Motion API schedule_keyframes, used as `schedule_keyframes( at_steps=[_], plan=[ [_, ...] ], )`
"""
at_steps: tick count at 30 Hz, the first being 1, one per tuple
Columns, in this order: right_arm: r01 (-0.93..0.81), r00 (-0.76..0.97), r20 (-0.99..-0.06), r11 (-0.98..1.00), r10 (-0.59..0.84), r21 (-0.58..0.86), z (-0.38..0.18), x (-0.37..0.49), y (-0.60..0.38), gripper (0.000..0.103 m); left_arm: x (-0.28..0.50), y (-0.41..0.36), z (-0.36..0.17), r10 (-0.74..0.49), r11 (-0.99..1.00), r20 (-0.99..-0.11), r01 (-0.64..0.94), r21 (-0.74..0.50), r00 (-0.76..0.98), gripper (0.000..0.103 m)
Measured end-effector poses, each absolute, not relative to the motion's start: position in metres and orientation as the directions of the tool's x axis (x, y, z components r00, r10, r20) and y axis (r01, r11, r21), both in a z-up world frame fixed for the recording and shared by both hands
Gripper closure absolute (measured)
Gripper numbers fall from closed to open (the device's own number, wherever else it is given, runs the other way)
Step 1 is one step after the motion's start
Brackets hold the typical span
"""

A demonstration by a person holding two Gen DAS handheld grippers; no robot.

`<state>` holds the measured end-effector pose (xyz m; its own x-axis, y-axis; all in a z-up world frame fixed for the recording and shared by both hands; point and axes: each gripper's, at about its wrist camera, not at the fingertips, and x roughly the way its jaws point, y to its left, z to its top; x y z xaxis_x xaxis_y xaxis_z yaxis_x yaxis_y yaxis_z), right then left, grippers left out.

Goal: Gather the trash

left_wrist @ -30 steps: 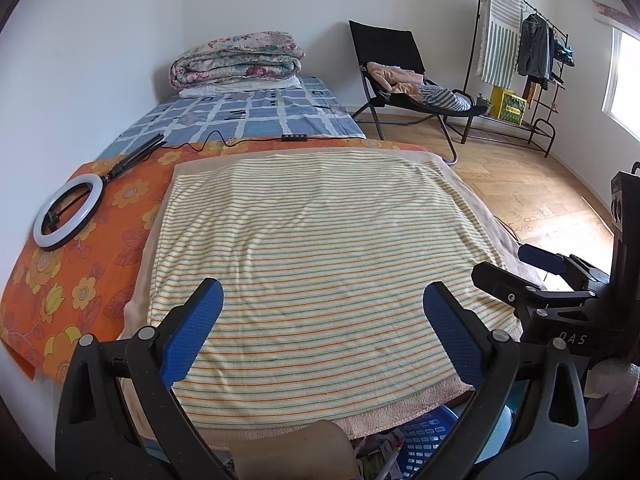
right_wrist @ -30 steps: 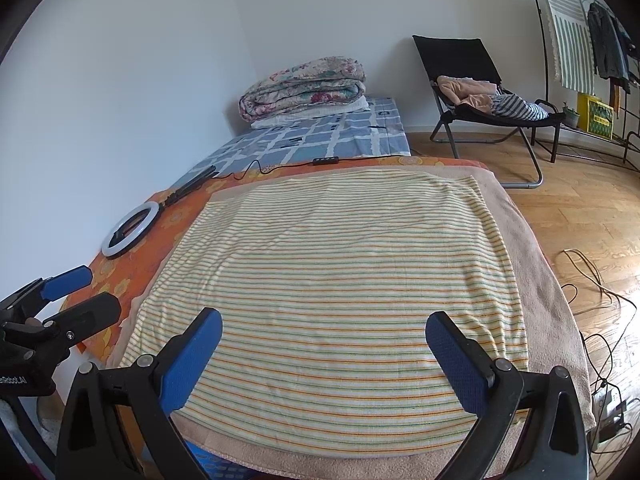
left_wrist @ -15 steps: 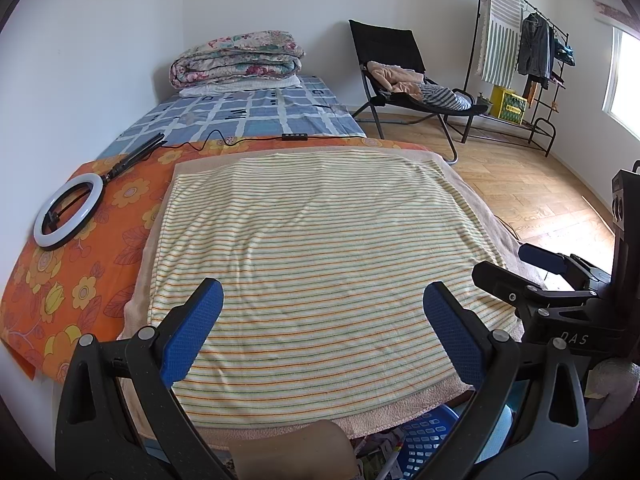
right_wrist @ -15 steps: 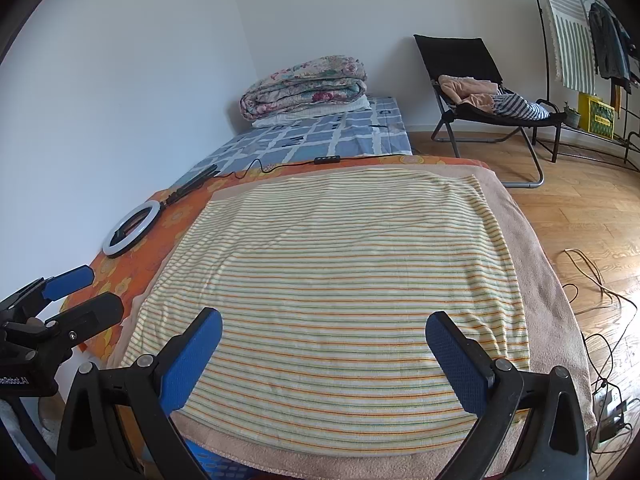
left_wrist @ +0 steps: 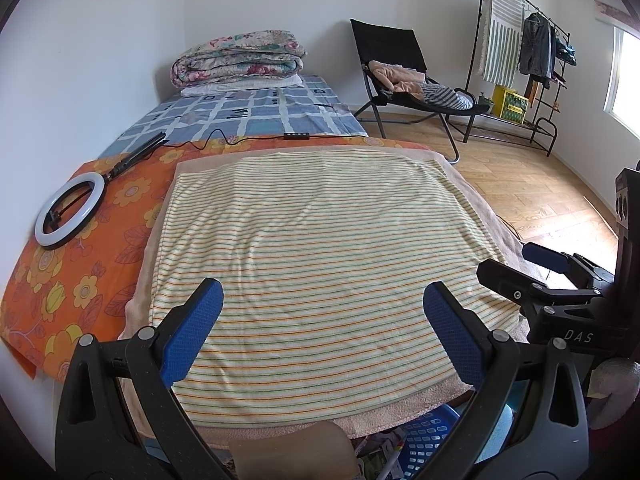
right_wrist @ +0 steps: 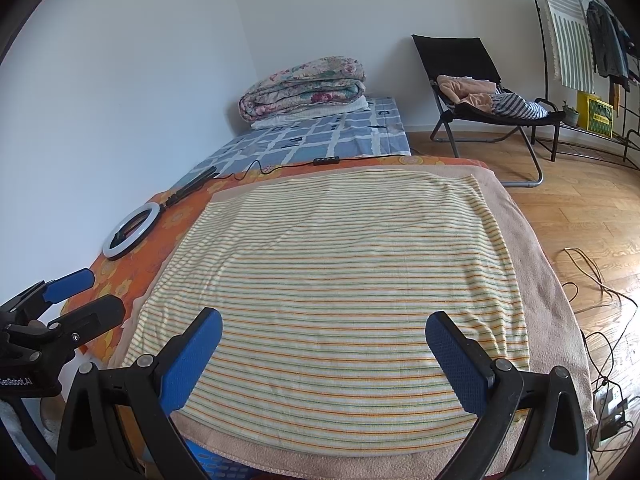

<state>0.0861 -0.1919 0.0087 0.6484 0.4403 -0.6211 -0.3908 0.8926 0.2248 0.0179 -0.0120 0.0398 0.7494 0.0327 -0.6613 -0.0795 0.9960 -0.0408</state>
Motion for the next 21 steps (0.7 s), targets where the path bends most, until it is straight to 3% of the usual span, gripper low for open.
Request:
schedule_keyframes(
  at_steps=[21],
  plan=[
    [-0.389, 0.643, -0.624, 0.891, 0.444, 0.233, 0.0077, 0.0847, -0.1916, 0.000, 0.0145, -0.0084, 0.0344, 0.046, 0.995, -0.673, -0.090, -0.032, 0.738, 0.001]
  ],
)
